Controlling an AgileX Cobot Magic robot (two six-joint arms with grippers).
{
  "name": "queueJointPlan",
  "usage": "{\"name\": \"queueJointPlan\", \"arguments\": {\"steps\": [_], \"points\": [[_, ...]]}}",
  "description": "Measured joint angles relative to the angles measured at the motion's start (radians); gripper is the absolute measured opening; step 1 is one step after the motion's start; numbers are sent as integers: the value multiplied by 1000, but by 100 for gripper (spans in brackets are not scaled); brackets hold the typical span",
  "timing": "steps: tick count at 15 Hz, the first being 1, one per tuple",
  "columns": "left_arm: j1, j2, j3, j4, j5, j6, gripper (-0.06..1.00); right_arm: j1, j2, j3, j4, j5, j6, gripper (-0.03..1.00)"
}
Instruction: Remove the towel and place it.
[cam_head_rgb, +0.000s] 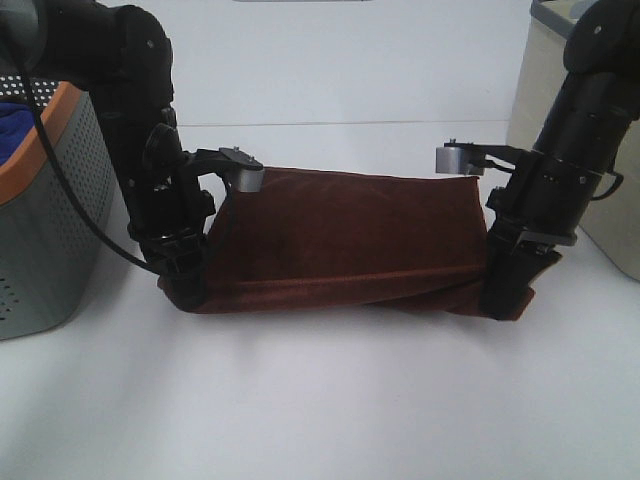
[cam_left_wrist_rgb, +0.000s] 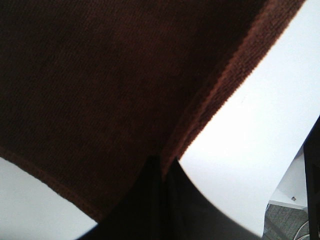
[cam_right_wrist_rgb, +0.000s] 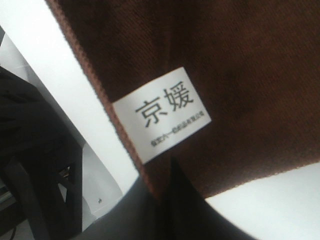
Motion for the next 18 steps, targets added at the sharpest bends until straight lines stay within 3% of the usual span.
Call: {"name": "queueJointPlan", "arguments": {"steps": [4, 6, 8, 11, 14, 18], "points": [[0, 0, 4, 0, 0, 35, 0, 0, 0, 72, 2, -1, -6, 0], [0, 0, 4, 5, 0, 52, 0, 0, -1, 74, 1, -1, -5, 6], [0, 0, 4, 6, 0, 55, 0, 0, -9, 78, 2, -1, 32, 24], [0, 0, 4, 7, 0, 55, 0, 0, -9, 81, -5, -1, 215, 66], [0, 0, 4, 8, 0, 55, 0, 0, -9, 81, -17, -1, 253, 81], [0, 0, 4, 8, 0, 55, 0, 0, -9, 81, -19, -1, 271, 83]]}}
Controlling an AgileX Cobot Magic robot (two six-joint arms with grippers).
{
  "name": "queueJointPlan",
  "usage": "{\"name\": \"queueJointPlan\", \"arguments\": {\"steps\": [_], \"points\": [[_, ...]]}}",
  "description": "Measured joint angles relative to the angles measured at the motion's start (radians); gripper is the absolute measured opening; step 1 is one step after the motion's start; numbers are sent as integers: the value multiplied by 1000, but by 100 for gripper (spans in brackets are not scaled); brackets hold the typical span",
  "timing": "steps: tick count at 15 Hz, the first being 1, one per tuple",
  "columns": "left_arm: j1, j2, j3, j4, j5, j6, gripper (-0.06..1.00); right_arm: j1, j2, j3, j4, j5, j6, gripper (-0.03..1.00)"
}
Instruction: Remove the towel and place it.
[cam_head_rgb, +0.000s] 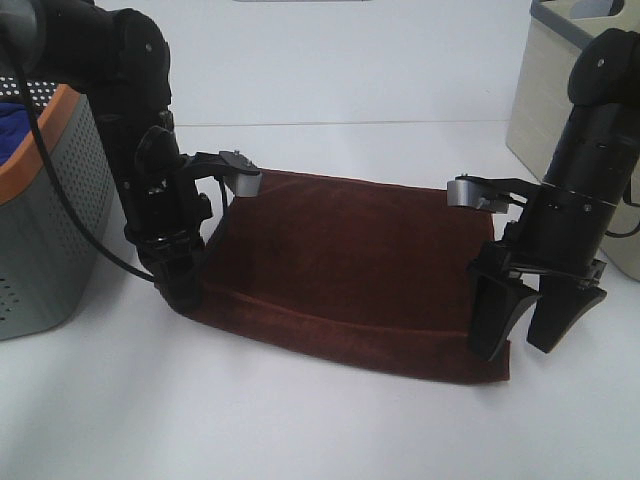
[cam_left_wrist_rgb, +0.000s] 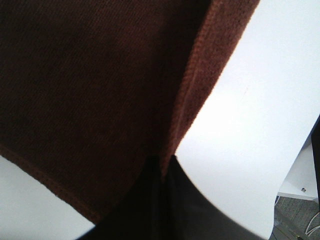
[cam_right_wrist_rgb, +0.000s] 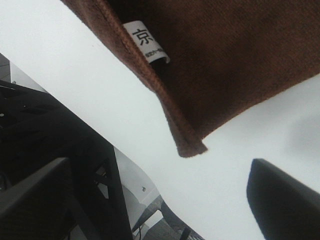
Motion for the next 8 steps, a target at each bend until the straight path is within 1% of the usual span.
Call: {"name": "queueJointPlan", "arguments": {"steps": [3, 4, 5, 6, 8], "points": [[0, 0, 0, 0, 0, 7, 2, 0, 0, 0, 0, 0, 3, 83], [0, 0, 0, 0, 0, 14, 8, 0, 0, 0, 0, 0, 3, 83], [-1, 0, 0, 0, 0, 32, 20, 0, 0, 0, 0, 0, 4, 83], [-4, 0, 0, 1, 0, 43, 38, 0, 0, 0, 0, 0, 4, 83], [-20, 0, 0, 1, 0, 52, 80, 0, 0, -1, 0, 0, 7, 83]]}}
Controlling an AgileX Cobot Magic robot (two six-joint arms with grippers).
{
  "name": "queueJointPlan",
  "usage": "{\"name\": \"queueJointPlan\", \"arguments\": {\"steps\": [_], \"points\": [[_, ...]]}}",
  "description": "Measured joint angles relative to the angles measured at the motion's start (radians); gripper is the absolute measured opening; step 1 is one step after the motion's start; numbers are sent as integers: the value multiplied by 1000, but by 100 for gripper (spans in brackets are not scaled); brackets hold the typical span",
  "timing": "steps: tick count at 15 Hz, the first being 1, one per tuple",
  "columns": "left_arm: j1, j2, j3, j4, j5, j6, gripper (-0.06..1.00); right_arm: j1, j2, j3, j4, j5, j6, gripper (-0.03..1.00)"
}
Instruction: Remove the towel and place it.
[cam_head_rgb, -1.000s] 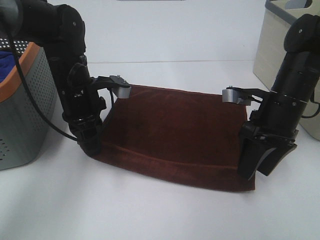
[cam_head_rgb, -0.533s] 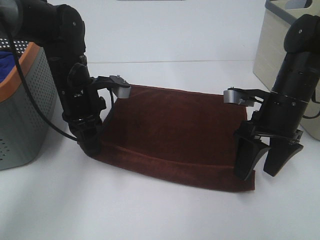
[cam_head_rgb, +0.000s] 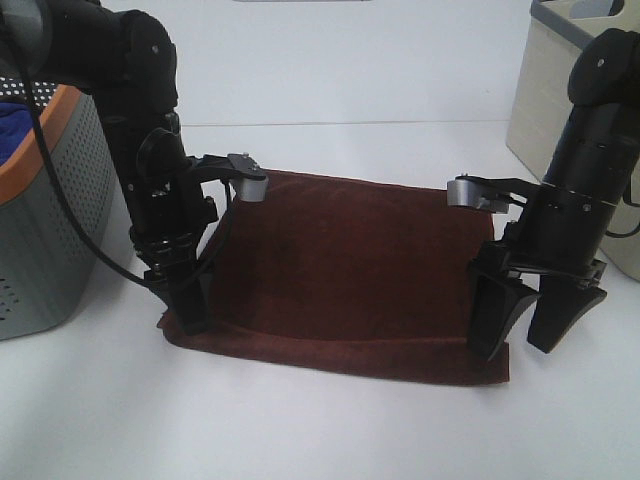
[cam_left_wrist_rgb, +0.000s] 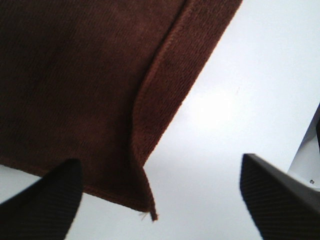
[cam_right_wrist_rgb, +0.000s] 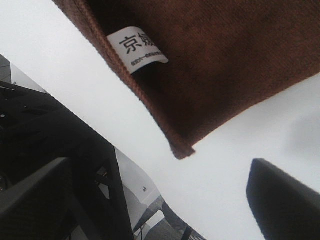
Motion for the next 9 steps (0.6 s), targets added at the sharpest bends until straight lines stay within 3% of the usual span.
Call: {"name": "queueJointPlan", "arguments": {"steps": [2, 9], "points": [[-6, 0, 0, -8, 0, 1, 96, 0, -8, -13, 0, 0, 23, 83], [-6, -18, -166, -10, 1, -115, 99, 0, -201, -160, -2, 3, 105, 83]]}}
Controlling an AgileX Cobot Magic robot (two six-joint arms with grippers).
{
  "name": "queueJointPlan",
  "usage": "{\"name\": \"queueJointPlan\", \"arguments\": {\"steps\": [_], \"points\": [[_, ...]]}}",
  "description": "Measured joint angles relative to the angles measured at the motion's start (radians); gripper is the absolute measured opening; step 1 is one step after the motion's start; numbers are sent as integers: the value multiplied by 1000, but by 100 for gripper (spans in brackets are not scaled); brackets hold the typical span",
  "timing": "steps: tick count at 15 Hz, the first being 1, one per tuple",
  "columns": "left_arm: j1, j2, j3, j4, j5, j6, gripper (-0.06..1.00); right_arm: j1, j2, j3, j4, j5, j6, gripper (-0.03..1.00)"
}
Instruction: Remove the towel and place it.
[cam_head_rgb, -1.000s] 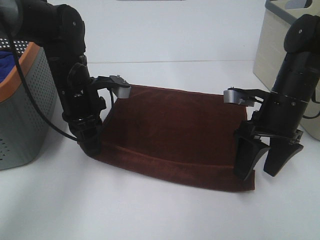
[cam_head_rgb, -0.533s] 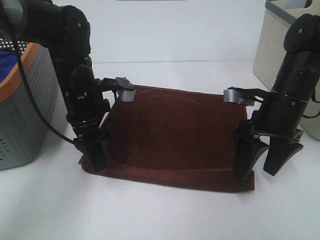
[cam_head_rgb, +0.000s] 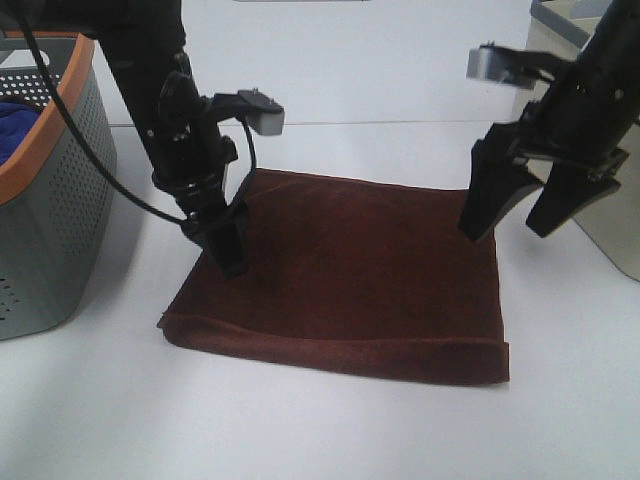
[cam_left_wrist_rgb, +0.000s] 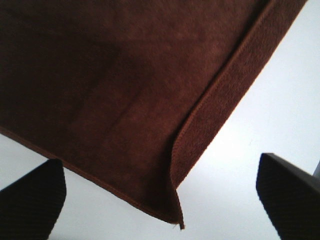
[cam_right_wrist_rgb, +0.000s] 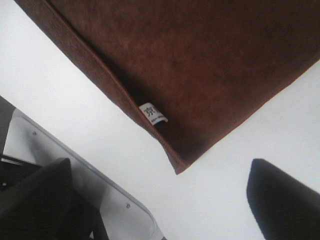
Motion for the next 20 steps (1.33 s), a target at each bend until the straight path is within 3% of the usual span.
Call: {"name": "queueJointPlan", "arguments": {"steps": [2, 5, 8, 11, 15, 16, 18, 20], "points": [[0, -36, -72, -2, 0, -66, 99, 0, -44, -69, -8, 0, 44, 83], [0, -51, -230, 6, 2, -255, 99, 0, -76, -184, -75, 1, 164, 83], [0, -69, -369, 99, 4, -392, 99, 0, -79, -328, -170, 4, 284, 83], [15, -135, -408, 225, 5, -495, 99, -1, -79, -436, -227, 5, 378, 83], [138, -203, -390, 257, 6, -552, 99, -57, -83, -477, -237, 5, 413, 83], [237, -260, -363, 269, 7, -555, 99, -137, -91, -477, -224, 5, 413, 83], [346, -317, -316, 280, 7, -555, 99, -228, -93, -478, -251, 5, 413, 83], [423, -361, -267, 286, 7, -555, 99, -247, -102, -478, -306, 6, 413, 83]]}}
